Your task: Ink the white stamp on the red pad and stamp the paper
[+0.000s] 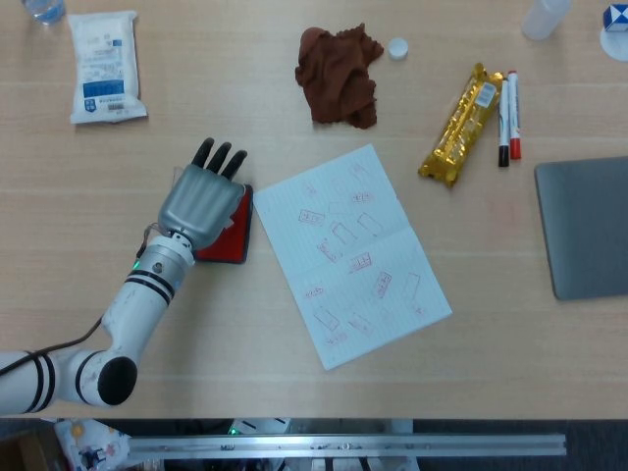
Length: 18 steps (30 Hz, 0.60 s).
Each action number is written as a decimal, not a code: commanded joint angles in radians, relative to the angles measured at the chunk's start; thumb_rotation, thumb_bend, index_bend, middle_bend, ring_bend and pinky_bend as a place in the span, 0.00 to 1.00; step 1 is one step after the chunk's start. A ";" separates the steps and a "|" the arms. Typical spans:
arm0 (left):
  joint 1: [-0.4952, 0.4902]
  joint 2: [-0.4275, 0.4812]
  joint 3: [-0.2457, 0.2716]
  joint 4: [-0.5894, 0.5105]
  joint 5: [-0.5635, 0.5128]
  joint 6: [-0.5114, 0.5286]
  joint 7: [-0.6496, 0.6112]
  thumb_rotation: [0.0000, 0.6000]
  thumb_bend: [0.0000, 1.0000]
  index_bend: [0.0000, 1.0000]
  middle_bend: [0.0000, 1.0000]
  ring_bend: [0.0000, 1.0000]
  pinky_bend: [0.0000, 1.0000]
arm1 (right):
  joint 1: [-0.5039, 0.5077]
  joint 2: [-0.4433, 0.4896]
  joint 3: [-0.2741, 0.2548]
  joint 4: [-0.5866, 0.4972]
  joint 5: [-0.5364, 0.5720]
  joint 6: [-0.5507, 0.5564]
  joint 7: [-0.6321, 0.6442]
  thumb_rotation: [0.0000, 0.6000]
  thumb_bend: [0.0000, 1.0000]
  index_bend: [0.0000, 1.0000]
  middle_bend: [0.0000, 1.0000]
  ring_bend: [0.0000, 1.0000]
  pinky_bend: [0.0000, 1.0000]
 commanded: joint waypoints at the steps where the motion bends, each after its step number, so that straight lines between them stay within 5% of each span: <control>1: -0.001 -0.004 -0.002 0.003 -0.003 -0.002 0.002 1.00 0.35 0.61 0.09 0.00 0.01 | 0.000 0.000 0.000 0.000 0.000 0.000 0.000 1.00 0.22 0.41 0.47 0.33 0.35; 18: -0.014 -0.033 -0.016 0.035 -0.031 -0.019 0.024 1.00 0.35 0.61 0.09 0.00 0.01 | -0.008 -0.001 0.001 0.011 0.004 0.008 0.010 1.00 0.22 0.41 0.47 0.33 0.35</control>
